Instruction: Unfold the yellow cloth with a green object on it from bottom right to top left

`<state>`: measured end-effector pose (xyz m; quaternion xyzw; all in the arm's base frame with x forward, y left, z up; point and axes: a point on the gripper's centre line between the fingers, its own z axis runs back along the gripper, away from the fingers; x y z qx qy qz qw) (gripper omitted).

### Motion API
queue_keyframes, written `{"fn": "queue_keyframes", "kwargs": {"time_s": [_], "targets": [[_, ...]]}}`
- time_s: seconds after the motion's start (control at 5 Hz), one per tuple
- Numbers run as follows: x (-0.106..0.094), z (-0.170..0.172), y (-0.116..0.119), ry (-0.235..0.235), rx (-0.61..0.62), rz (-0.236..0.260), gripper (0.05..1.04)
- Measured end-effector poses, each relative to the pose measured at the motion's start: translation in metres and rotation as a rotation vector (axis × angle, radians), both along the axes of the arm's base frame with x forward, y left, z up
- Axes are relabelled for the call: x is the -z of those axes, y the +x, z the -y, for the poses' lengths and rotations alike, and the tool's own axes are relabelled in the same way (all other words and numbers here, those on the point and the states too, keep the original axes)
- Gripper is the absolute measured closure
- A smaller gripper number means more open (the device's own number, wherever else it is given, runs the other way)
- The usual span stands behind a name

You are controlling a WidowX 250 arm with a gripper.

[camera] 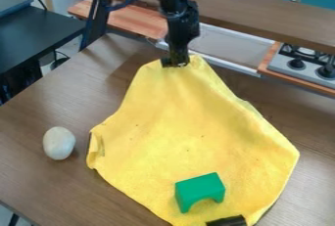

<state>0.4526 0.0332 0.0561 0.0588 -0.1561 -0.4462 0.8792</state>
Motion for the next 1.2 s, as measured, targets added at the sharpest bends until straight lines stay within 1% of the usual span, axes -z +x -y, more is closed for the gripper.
{"fn": "queue_keyframes", "kwargs": {"time_s": [0.2,0.4,0.6,0.8,1.0,1.2], "targets": [[0.006,0.0,0.004,0.009,0.023,-0.004,0.843],[0.012,-0.004,0.005,0.034,0.031,-0.005,0.574],[0.011,-0.006,0.007,0.048,0.039,0.004,0.25],[0.018,-0.005,0.003,0.05,0.044,0.001,0.08],[0.001,0.0,-0.008,0.032,0.045,0.043,0.083],[-0.034,0.008,-0.034,0.005,0.081,0.021,0.083]]}}
